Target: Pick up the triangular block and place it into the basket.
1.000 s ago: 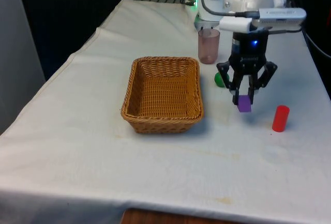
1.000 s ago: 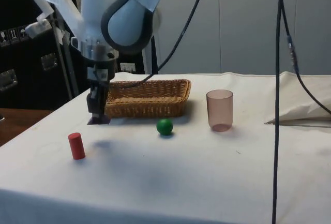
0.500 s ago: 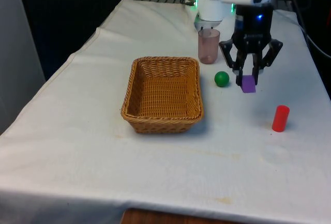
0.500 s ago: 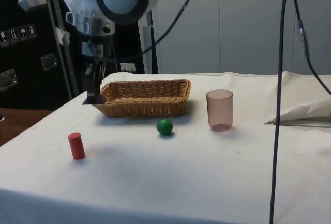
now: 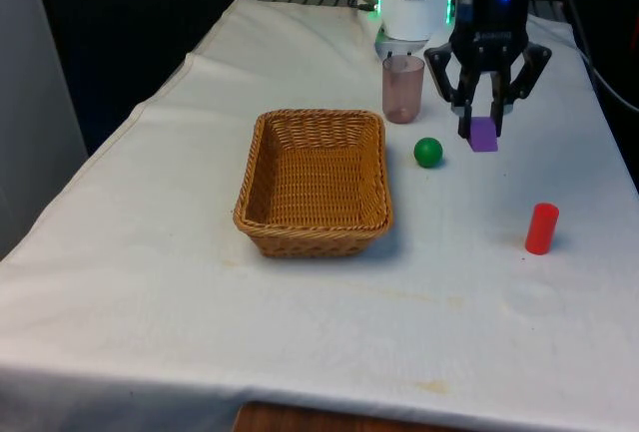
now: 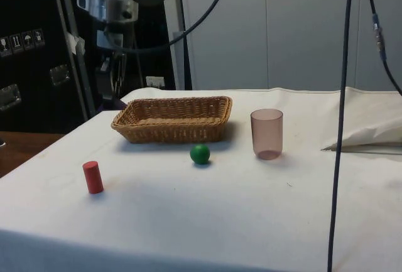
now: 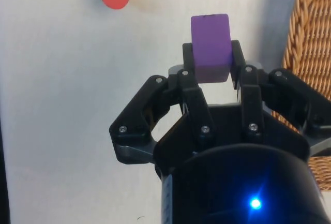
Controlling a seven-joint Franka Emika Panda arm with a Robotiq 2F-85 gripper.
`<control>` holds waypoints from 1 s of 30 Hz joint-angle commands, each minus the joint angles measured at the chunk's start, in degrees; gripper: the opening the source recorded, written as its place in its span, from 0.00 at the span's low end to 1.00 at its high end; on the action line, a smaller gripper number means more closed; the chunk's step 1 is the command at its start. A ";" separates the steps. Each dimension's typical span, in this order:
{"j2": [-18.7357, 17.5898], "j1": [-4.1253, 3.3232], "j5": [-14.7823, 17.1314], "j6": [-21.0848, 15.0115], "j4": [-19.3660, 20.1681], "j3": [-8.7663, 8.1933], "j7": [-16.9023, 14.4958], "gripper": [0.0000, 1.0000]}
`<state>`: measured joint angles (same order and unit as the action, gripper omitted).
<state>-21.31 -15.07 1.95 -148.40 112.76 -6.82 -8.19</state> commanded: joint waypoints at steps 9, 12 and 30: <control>0.00 0.00 -0.06 0.00 0.00 -0.06 0.00 0.33; 0.06 0.17 0.00 0.00 0.06 -0.06 -0.17 0.33; -0.92 1.55 0.46 -0.57 0.97 -3.04 -2.92 0.33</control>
<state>-22.17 -13.92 2.01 -148.51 113.56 -10.14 -10.54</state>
